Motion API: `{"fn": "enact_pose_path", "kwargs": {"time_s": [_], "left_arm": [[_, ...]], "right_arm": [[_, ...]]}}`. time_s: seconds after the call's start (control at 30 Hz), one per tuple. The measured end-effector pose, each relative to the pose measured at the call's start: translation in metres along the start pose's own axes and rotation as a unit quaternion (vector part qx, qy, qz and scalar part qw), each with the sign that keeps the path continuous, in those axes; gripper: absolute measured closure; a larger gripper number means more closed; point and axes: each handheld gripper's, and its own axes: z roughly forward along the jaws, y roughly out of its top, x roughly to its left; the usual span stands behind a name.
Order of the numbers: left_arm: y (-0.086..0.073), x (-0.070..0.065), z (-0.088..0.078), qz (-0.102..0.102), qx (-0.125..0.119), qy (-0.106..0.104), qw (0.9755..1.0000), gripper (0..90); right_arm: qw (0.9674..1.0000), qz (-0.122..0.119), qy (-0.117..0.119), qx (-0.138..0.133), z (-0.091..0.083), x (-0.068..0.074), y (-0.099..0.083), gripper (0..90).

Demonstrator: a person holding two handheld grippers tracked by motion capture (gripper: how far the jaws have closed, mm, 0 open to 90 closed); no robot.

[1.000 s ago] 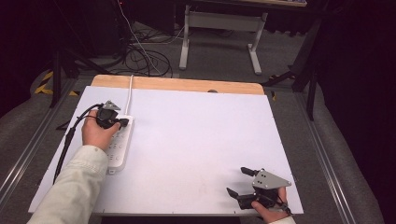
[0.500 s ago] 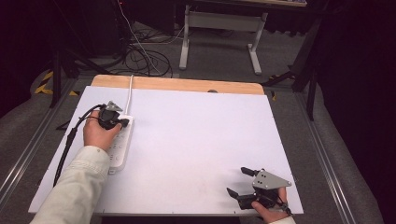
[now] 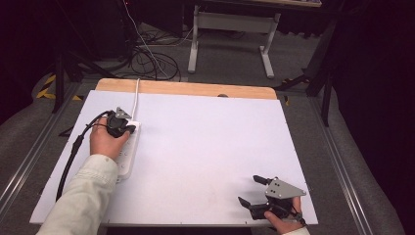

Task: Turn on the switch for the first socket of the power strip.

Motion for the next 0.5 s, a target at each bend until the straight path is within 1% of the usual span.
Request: {"fn": "enact_pose_path", "kwargs": {"time_s": [0.2,0.27,0.33,0.43,0.5], "left_arm": [[0.0001,-0.0003,0.0004,-0.004,0.0,0.001,1.0,90.0],[-0.0003,-0.0006,0.0002,-0.012,0.001,0.002,0.9999,90.0],[0.0,-0.0014,0.0004,-0.01,0.001,0.006,0.9999,90.0],[-0.0002,-0.0018,0.0005,-0.012,0.001,0.008,0.9999,90.0],[-0.0003,-0.0005,0.0003,-0.017,0.003,0.002,0.9999,90.0]], "right_arm": [[1.0,0.0,0.0,0.0,0.0002,0.0002,-0.0001,13.5],[1.0,-0.001,0.0,0.0,0.0,0.0001,-0.0001,13.5],[1.0,0.0,0.0,0.0,0.0001,0.0002,-0.0002,13.5],[1.0,-0.001,0.0,0.0,-0.0002,0.0005,-0.0002,13.4],[1.0,-0.001,0.0,0.0,-0.0003,0.0005,-0.0003,13.5]]}}
